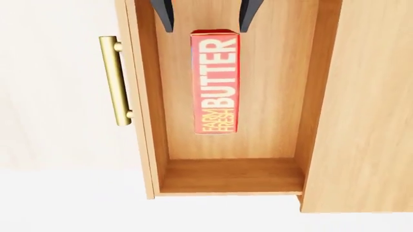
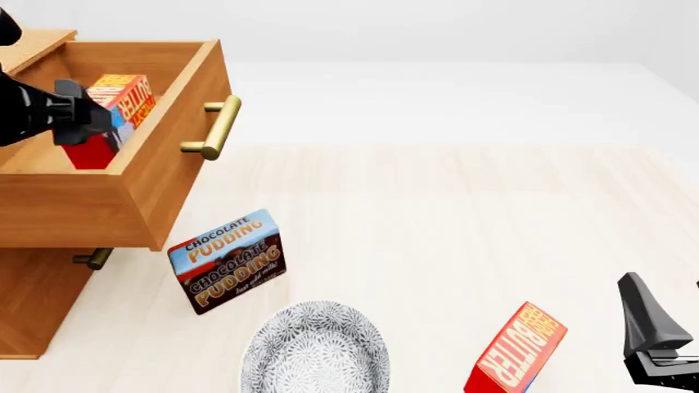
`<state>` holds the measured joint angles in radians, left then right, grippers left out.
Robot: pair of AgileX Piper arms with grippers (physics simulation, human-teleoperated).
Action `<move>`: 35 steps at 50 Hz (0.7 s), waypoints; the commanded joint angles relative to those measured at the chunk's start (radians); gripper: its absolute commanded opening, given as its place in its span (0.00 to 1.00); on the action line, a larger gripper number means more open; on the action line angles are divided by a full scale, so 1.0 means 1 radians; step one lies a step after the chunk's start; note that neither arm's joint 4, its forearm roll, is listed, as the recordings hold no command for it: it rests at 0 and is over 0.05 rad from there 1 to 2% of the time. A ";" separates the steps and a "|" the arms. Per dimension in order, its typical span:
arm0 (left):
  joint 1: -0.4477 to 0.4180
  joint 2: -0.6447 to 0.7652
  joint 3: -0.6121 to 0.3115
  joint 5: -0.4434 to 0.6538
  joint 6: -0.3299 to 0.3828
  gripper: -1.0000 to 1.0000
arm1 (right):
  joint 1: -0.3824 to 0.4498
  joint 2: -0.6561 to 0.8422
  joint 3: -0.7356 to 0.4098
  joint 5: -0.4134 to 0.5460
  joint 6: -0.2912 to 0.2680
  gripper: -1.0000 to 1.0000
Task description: Put the butter at the front in the top drawer of the cabinet and close it.
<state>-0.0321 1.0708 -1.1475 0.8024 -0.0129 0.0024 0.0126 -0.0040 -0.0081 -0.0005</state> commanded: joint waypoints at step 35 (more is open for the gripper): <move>-0.211 -0.216 -0.224 0.291 0.098 1.00 | 0.000 -0.004 0.001 0.003 0.000 1.00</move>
<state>-0.1668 0.8856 -1.3072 1.0438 0.0602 0.0025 0.0126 -0.0040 -0.0081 -0.0005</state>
